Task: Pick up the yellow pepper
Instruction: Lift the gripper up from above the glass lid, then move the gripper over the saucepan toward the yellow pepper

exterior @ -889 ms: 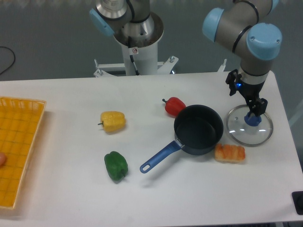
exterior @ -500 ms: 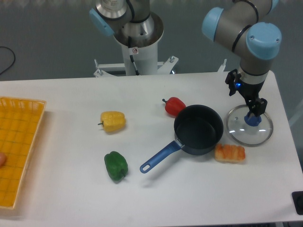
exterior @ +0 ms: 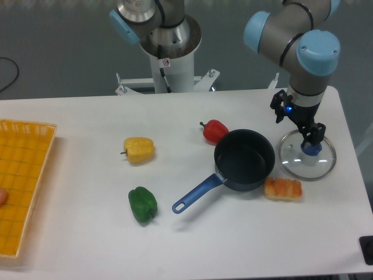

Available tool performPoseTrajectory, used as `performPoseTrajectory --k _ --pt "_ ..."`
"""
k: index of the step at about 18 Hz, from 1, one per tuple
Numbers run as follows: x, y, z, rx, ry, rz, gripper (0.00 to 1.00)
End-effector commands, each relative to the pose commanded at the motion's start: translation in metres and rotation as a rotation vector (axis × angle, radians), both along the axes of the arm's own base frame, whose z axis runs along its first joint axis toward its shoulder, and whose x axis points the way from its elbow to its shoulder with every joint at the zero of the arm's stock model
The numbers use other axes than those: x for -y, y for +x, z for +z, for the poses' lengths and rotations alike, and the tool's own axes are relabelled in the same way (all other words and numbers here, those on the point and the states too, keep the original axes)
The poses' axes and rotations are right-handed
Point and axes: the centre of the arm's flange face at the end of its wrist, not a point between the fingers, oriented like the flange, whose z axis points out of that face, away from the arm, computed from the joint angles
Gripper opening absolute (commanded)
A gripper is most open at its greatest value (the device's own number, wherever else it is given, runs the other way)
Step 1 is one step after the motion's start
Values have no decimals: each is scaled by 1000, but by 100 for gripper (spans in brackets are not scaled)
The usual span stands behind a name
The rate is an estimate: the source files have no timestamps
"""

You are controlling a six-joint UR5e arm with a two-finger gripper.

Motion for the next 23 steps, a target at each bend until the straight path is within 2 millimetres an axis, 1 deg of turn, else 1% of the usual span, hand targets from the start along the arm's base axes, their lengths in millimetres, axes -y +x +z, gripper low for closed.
performPoseTrajectory --k 1,4,5,7,12,17,21,23 --pt "-1 3 -4 16 15 34 100" --pt "-11 6 -1 22 67 192 100" --pt "-19 9 -1 13 75 206 100" --pt "-25 14 -1 7 75 205 100" --pt "-73 52 12 -27 44 144 100" --pt "-102 80 18 -49 19 70 100" --pt "-139 121 3 -44 -36 -24 100" --pt "-157 145 -9 -23 -90 -78 100"
